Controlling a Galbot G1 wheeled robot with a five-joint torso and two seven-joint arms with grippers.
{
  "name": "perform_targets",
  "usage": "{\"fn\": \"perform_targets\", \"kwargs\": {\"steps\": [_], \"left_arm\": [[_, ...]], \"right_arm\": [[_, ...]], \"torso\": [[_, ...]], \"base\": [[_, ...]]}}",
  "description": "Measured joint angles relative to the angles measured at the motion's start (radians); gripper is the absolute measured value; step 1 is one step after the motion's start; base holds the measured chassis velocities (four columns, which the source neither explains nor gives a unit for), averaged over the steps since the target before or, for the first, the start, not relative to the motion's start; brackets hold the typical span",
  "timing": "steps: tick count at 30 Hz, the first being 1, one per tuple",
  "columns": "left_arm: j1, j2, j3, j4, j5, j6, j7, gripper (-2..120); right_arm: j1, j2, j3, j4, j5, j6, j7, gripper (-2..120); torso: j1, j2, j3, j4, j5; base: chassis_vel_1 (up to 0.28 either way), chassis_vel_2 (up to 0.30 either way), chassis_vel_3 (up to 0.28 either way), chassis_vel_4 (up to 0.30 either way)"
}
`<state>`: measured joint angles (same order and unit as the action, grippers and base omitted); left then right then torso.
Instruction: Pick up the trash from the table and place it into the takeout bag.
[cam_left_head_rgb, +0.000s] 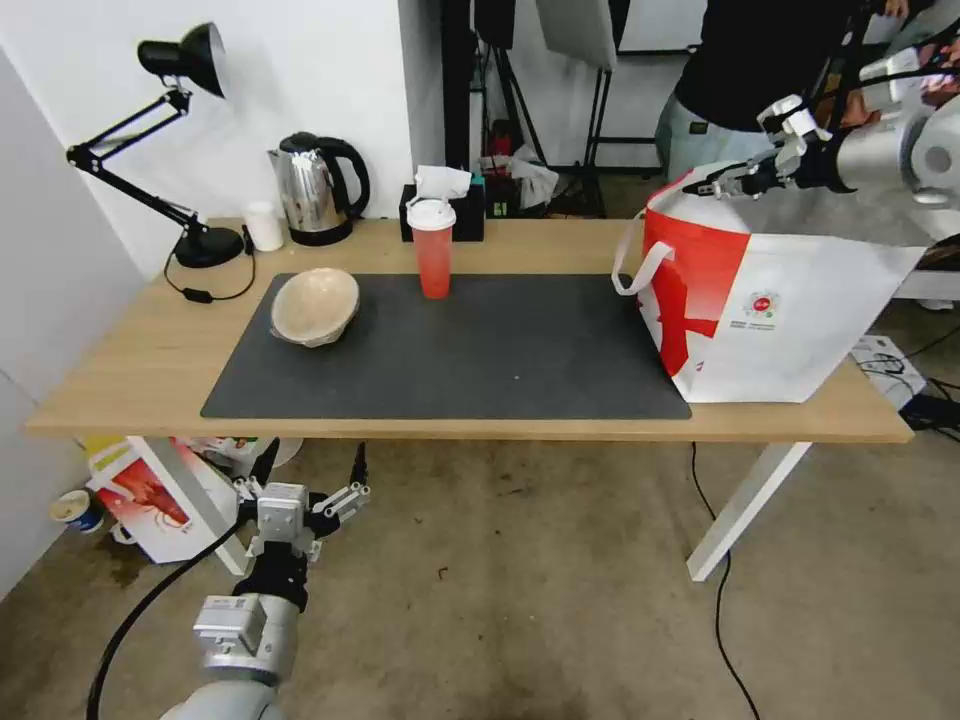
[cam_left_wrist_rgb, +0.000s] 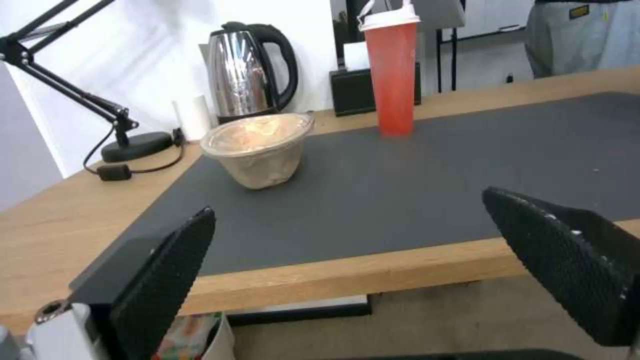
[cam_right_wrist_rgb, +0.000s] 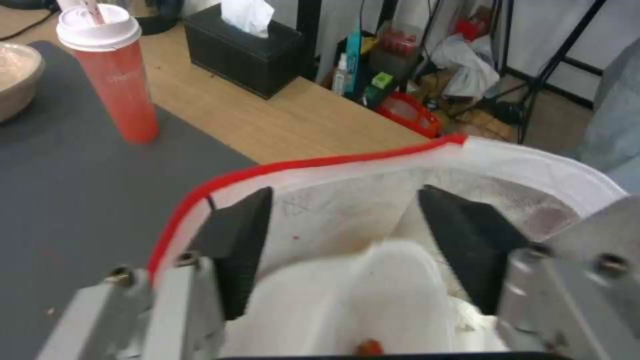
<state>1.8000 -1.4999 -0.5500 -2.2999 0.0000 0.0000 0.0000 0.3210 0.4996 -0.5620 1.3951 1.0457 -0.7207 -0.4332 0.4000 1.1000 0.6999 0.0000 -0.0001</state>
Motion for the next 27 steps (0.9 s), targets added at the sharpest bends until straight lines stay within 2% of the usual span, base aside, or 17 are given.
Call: {"fn": "perform_targets", "kwargs": {"steps": [2,4,6,9,19,23,26,27], "left_arm": [[0.0,0.0,0.0,0.0,0.0,0.0,0.0,100],[0.0,0.0,0.0,0.0,0.0,0.0,0.0,100],[0.0,0.0,0.0,0.0,0.0,0.0,0.0,100],[0.0,0.0,0.0,0.0,0.0,0.0,0.0,100],[0.0,0.0,0.0,0.0,0.0,0.0,0.0,100],[0.0,0.0,0.0,0.0,0.0,0.0,0.0,100],[0.0,0.0,0.0,0.0,0.0,0.0,0.0,100],[0.0,0.0,0.0,0.0,0.0,0.0,0.0,100]], "right_arm": [[0.0,0.001,-0.001,0.0,0.0,0.0,0.001,67],[0.009,0.004,-0.008,-0.001,0.0,0.0,0.004,80],[0.013,0.005,-0.01,-0.002,0.0,0.0,0.004,82],[0.032,0.009,-0.021,-0.004,0.001,0.0,0.004,96],[0.032,0.025,0.032,0.005,0.053,0.0,0.058,100],[-0.008,0.035,0.108,0.039,0.092,0.021,0.123,100],[-0.082,0.042,0.215,0.075,0.108,0.098,0.183,100],[-0.082,0.042,0.215,0.075,0.108,0.098,0.183,100]], "torso": [[0.0,0.0,0.0,0.0,0.0],[0.0,0.0,0.0,-0.0001,0.0001],[0.0,0.0,0.0,0.0,0.0],[0.0,0.0,0.0,-0.0001,0.0],[0.0,0.0,0.0,-0.0001,0.0002],[0.0,0.0,0.0,0.0,0.0001],[0.0,0.0,0.0,0.0,-0.0001],[0.0,0.0,0.0,0.0,-0.0001]], "base": [[0.0,0.0,0.0,0.0],[0.0,0.0,0.0,0.0],[0.0,0.0,0.0,0.0],[0.0,0.0,0.0,0.0],[0.0,0.0,0.0,0.0],[0.0,0.0,0.0,0.0],[0.0,0.0,0.0,0.0],[0.0,0.0,0.0,0.0]]}}
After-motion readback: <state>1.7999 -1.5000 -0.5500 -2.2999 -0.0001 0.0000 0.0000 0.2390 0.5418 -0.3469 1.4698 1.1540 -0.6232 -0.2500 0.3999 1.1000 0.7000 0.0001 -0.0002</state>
